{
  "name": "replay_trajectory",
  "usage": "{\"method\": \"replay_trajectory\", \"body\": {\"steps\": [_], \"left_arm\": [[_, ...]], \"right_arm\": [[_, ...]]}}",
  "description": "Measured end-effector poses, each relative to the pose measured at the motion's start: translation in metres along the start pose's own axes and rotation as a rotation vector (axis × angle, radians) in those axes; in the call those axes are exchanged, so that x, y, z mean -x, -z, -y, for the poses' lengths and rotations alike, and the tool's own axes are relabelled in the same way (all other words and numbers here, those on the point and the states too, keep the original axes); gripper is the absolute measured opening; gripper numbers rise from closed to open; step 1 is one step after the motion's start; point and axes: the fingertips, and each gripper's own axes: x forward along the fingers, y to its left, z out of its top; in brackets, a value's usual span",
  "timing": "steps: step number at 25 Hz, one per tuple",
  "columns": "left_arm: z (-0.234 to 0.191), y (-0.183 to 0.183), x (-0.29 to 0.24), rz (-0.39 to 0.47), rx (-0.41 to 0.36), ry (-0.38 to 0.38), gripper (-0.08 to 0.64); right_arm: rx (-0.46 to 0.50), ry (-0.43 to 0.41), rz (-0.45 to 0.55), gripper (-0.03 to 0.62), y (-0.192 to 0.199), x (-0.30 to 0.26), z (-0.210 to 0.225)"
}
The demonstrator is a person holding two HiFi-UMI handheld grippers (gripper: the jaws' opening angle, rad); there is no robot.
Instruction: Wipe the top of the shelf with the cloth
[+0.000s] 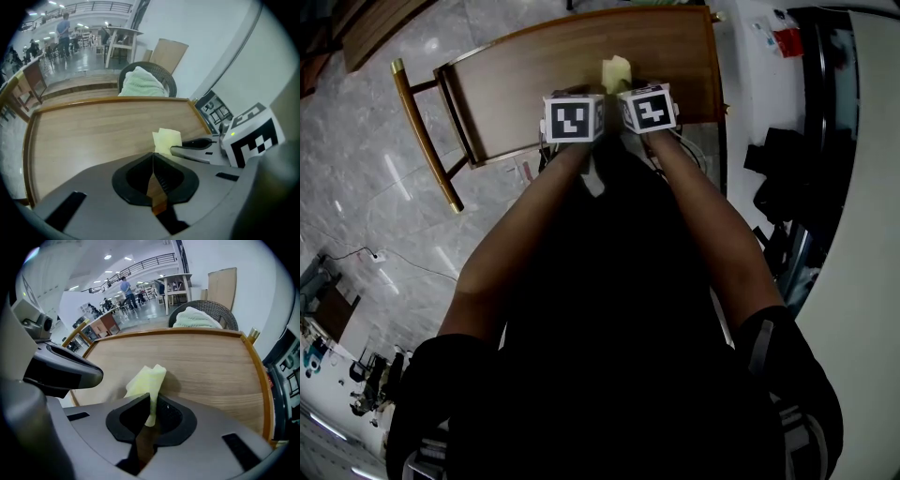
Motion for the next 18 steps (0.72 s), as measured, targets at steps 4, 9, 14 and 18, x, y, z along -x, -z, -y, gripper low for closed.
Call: {"method": "replay_trajectory", "body": {"steps": [4,9,14,18], "left_arm": [[0.033,-0.012,-0.011,0.007,-0.014,0.031,0.011],[0.065,-0.016,-0.025,-0.011,-0.041,0.061,0.011],[0.093,-0.019,-0.036,-0.018,-0.059,0.108,0.011],[0.104,-0.021,-0.038,-0.019,-0.072,0.125,0.011]], "right_arm": [[0.003,0.027,0.003,0.043,0.005,0.011,0.029],[-0.007,0.074,0.012,0.043,0.010,0.026,0.067],[-0.047,0.128,-0.007,0.043,0.023,0.034,0.105],[-0.039,0.220,-0.009,0.043,0.017,0.050,0.128]]}}
